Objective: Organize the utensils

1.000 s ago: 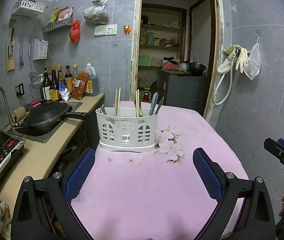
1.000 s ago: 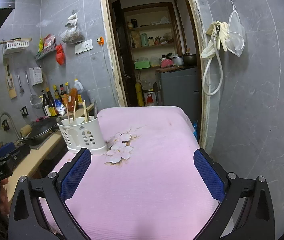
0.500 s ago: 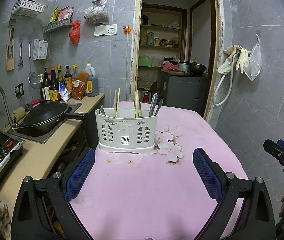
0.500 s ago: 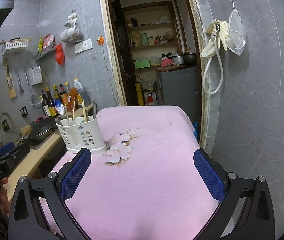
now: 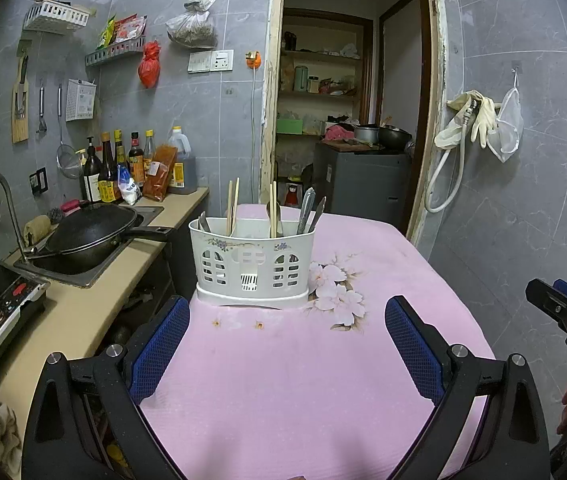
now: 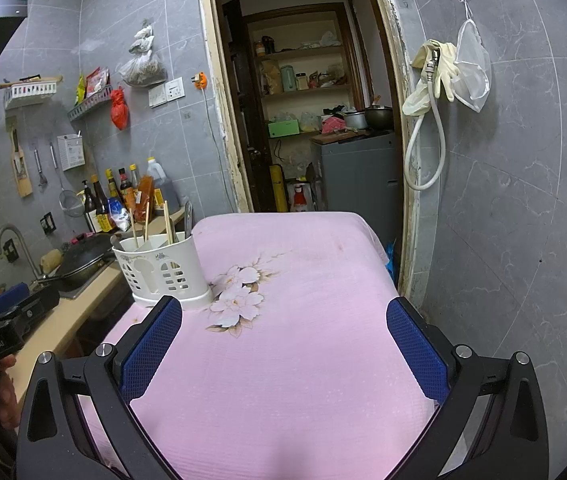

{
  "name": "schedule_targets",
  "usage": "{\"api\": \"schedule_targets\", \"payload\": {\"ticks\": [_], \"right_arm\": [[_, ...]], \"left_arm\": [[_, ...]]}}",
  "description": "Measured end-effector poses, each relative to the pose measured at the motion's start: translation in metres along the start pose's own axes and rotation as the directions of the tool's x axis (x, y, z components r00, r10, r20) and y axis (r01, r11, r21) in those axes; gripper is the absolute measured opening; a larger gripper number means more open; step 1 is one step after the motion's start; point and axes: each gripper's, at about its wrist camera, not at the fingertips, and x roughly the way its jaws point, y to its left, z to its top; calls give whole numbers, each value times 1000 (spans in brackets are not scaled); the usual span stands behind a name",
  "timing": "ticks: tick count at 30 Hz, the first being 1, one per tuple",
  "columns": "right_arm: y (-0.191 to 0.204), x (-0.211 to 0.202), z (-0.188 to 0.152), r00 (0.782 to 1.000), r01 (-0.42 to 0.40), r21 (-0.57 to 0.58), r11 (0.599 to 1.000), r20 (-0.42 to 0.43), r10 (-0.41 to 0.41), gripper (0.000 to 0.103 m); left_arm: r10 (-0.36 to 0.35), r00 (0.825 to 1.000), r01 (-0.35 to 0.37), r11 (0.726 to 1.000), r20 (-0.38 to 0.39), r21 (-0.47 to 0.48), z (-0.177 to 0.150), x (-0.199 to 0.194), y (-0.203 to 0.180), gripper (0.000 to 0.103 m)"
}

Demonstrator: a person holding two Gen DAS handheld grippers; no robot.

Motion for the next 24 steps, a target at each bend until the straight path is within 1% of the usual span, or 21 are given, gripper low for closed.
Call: {"api": "schedule_targets", "payload": {"ticks": [24], "right_arm": [[1, 0, 0, 1000, 0, 2, 1000, -1, 0, 103]], "left_arm": [[2, 1000, -2, 1000, -1, 0, 1, -1, -1, 96]]}}
